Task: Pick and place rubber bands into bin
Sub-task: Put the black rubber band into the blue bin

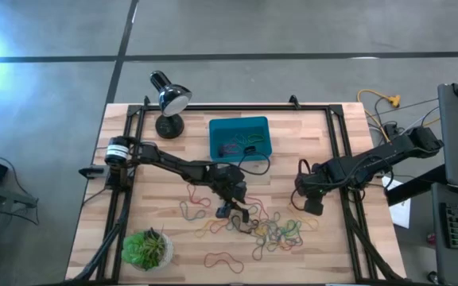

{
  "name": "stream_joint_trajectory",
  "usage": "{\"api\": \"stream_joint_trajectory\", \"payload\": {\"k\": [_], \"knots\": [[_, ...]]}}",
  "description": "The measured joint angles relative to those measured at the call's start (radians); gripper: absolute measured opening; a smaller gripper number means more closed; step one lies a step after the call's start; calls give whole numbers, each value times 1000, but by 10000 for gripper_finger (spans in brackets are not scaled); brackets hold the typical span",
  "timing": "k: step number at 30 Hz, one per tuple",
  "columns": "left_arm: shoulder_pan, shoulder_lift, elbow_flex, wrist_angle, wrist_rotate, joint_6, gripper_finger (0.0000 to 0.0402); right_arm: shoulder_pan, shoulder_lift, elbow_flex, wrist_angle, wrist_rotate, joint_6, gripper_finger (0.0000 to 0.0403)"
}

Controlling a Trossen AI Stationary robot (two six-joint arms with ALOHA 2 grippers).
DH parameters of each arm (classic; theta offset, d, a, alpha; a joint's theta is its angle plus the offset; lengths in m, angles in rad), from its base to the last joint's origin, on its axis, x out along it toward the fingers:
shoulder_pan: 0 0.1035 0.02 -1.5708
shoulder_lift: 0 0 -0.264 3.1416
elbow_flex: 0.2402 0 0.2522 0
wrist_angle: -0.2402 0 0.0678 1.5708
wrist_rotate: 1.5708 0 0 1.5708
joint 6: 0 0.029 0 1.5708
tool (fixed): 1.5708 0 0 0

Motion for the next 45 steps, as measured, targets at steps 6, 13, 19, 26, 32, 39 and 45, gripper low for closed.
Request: {"api": "stream_joint_trajectory", "payload": {"k": [6, 13, 19, 26, 32, 39, 45], "knots": [[-1, 16, 0, 56, 1, 0, 118, 0, 0, -5, 28, 4, -3, 63], [-21, 59, 3, 89, 1, -1, 118, 0, 0, -5, 33, 7, 11, 61], [-23, 64, 2, 91, 0, -1, 118, 0, 0, -5, 47, 8, 13, 63], [-24, 68, 1, 91, -6, -1, 92, 0, 0, -5, 50, 8, 16, 59], [-25, 68, 0, 90, -8, -1, 49, 0, 0, -5, 53, 8, 15, 59], [-24, 64, -3, 80, -25, -4, 4, 0, 0, -5, 55, 8, 15, 59], [-23, 10, -3, 93, -24, -51, 2, 0, 0, -5, 56, 9, 15, 59]]}}
